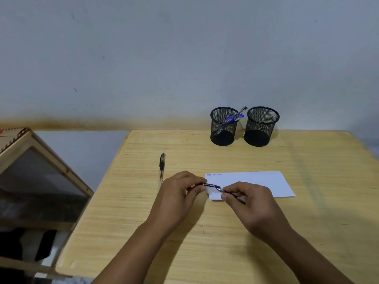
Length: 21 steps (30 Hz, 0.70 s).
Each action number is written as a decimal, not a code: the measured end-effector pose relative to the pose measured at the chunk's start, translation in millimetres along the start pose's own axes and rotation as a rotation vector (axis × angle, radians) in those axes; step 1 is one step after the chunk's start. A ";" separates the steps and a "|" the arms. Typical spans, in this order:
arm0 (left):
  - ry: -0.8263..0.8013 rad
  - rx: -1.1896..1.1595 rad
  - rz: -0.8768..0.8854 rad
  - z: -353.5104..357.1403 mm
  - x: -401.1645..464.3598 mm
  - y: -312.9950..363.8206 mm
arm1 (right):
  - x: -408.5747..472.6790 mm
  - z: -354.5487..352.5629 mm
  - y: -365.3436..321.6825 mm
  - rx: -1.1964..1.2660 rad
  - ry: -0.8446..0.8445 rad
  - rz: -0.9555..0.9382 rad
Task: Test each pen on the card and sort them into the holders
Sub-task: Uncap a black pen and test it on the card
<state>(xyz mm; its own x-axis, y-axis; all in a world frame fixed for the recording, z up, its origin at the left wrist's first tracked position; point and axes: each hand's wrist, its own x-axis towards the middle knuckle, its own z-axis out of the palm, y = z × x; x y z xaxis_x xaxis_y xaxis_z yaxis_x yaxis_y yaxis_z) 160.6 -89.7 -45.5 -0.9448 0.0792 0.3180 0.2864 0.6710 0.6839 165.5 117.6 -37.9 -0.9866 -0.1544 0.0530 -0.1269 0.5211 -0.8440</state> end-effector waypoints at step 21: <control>0.096 0.509 -0.240 10.0 1.5 -17.4 | -3.0 -8.2 20.1 0.571 0.092 0.177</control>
<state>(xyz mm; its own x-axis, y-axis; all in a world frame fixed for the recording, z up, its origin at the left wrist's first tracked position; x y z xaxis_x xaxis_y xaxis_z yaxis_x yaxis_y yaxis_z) 152.6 -93.9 -63.5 -0.9483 -0.1711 0.2673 -0.0700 0.9342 0.3498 165.1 135.4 -50.6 -0.9957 -0.0197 -0.0904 0.0905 -0.0050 -0.9959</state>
